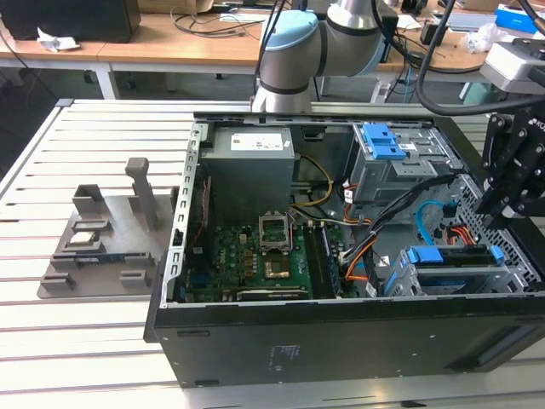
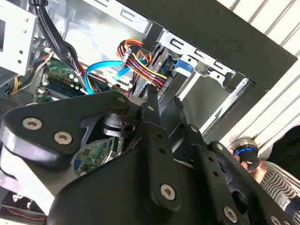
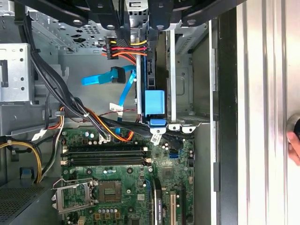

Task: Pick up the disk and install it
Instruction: 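Insert the second disk wire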

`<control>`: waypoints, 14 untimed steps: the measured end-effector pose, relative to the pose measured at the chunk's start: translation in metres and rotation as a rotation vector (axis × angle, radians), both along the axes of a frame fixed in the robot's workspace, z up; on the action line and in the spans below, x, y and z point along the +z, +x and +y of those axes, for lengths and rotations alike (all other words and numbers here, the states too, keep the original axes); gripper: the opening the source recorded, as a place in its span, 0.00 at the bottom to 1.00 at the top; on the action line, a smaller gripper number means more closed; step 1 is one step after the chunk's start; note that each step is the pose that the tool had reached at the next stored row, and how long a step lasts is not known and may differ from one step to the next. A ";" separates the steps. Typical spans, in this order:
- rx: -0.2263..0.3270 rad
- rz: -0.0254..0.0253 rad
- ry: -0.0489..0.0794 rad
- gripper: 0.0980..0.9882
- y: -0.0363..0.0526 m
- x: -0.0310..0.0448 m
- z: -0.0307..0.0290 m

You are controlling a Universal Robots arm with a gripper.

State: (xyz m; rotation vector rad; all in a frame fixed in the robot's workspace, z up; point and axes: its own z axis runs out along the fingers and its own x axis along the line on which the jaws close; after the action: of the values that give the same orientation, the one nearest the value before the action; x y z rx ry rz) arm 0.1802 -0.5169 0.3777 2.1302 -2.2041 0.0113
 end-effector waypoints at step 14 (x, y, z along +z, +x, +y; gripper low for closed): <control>0.042 -0.0024 0.011 0.07 -0.0380 -0.0064 0.0102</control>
State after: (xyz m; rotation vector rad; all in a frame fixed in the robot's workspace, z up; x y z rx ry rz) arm 0.1422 -0.5067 0.3713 2.1824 -2.1658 0.0044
